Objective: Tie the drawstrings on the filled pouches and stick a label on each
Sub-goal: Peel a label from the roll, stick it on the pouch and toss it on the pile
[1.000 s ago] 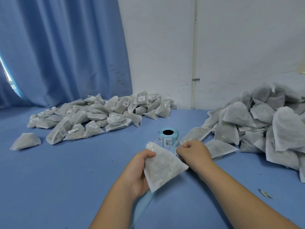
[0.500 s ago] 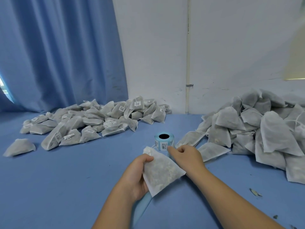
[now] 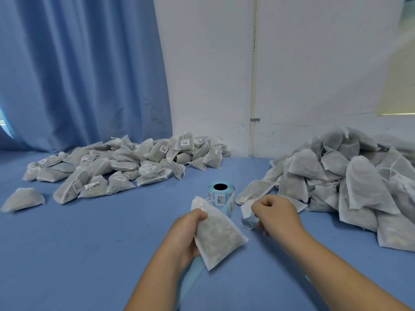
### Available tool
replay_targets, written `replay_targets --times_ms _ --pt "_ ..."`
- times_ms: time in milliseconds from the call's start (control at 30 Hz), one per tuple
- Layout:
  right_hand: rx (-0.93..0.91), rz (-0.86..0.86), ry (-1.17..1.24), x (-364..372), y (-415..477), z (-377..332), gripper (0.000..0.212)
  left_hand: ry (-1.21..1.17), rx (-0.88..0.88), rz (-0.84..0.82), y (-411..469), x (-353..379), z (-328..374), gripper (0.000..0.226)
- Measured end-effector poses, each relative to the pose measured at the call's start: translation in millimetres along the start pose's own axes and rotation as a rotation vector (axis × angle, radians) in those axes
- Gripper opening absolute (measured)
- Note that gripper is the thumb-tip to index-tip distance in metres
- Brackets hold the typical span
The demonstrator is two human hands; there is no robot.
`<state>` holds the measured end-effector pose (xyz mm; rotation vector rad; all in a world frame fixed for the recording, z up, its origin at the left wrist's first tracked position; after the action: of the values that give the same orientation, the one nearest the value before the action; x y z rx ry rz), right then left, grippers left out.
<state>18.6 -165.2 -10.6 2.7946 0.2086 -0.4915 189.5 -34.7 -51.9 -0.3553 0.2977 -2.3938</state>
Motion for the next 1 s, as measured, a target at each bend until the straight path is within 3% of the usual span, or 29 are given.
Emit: replay_targets --times_ms 100,200,300,567,767,1000 --pt "-0.096 0.042 -0.013 -35.3 -18.9 -15.2 0.01 0.169 0.213 0.11 -13.1 0.4 21.1 0.017" --pt "-0.189 0.087 0.039 -68.2 -46.8 -35.5 0.01 0.196 0.3 0.027 -41.3 22.7 24.1 0.014" --pt "-0.298 0.16 0.08 -93.4 -76.3 -52.8 0.012 0.248 0.339 -0.042 -67.2 47.1 12.4 0.025" --pt "-0.621 0.271 -0.228 -100.6 -133.6 -66.7 0.028 0.419 0.518 -0.014 -95.7 70.1 14.4 0.023" --pt "-0.699 0.282 -0.251 -98.2 -144.6 -75.8 0.023 0.472 0.586 0.007 -98.0 73.5 13.4 0.032" --pt "-0.717 0.261 -0.123 -127.5 -143.2 -77.9 0.023 0.503 0.559 0.057 -88.6 69.8 9.0 0.024"
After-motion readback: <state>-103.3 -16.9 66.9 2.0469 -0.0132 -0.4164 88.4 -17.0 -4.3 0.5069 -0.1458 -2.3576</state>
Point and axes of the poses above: each hand's wrist, its own y-axis towards the middle knuckle, its own x-axis out of the palm, z = x × y, the point moved 8 cm from there along y, towards the middle knuckle, and after that the axes turned 6 degrees about z, right-handed, at the moved point
